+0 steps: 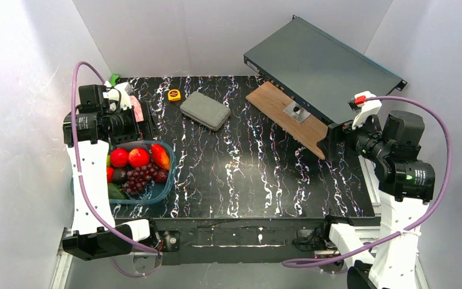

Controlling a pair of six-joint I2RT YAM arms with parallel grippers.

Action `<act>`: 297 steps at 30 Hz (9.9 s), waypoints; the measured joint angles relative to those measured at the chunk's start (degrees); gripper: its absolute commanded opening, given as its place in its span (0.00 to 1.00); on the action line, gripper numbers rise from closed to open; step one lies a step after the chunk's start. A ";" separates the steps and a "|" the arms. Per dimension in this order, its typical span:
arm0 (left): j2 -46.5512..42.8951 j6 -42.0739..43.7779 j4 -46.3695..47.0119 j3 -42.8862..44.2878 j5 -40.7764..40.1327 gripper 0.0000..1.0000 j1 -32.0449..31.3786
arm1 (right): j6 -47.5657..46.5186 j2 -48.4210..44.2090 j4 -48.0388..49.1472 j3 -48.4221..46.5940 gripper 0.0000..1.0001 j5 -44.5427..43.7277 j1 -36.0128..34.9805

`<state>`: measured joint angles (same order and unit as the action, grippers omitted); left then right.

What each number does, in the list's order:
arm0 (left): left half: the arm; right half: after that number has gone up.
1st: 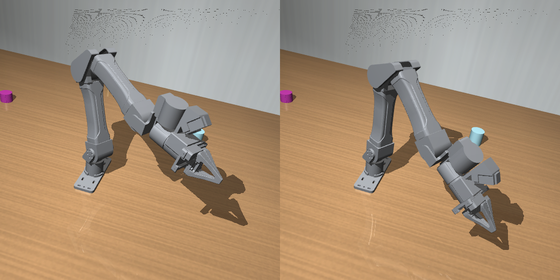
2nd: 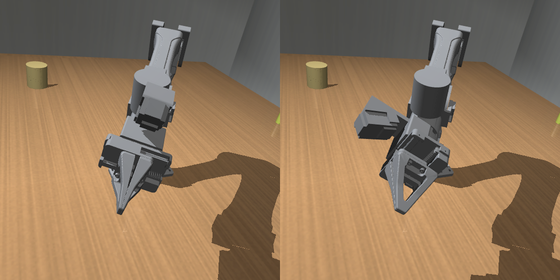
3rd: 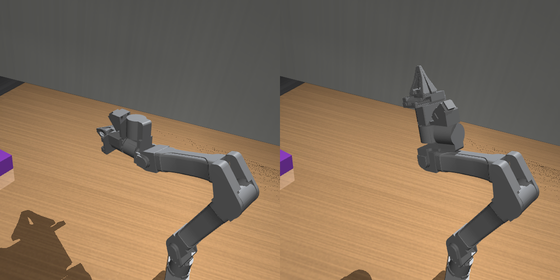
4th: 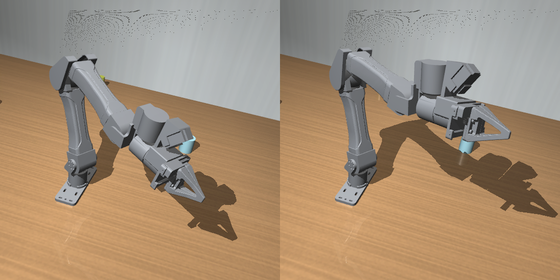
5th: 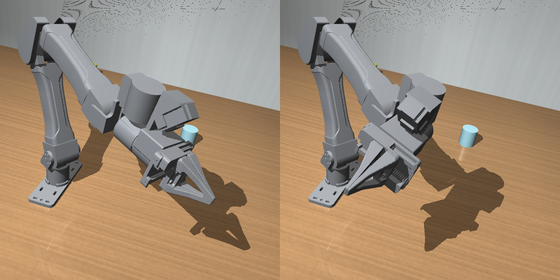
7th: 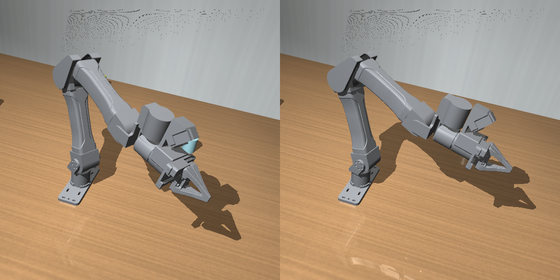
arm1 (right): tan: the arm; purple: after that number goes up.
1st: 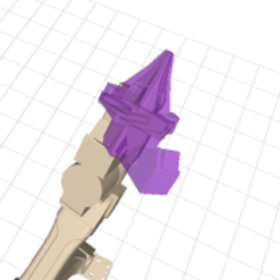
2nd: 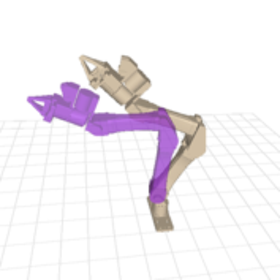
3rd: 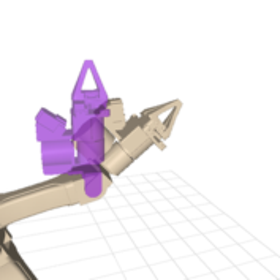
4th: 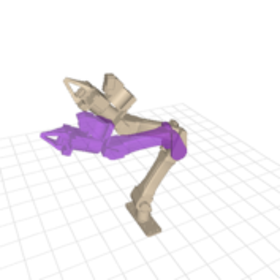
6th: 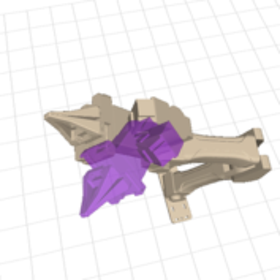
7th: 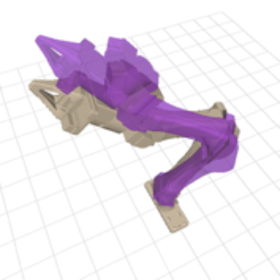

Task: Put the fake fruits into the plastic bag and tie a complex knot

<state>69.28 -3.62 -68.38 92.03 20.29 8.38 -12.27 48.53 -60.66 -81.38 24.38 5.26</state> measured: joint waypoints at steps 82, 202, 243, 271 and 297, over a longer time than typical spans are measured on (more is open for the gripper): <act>5.27 -41.55 64.54 -20.33 42.12 0.00 -24.87 | 19.71 20.24 50.64 13.31 0.78 -3.21 -54.95; 3.52 7.45 30.21 -35.58 22.53 0.98 -25.51 | -13.92 14.19 48.76 36.41 0.98 -7.48 -66.12; -12.15 39.65 40.85 -37.00 21.35 0.00 -50.10 | -3.67 12.57 34.16 24.11 0.01 13.03 -51.32; -17.70 38.73 29.33 -41.38 17.99 0.00 -28.55 | -7.54 -6.60 31.63 26.82 0.01 -6.64 -42.75; -26.88 70.66 25.07 -39.08 19.71 0.00 -32.94 | -15.02 10.71 23.30 14.47 0.98 9.55 -41.64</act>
<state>42.39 67.05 -43.31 52.95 40.01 -24.56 -27.29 59.24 -37.36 -66.92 33.93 -36.38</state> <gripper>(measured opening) 0.010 0.983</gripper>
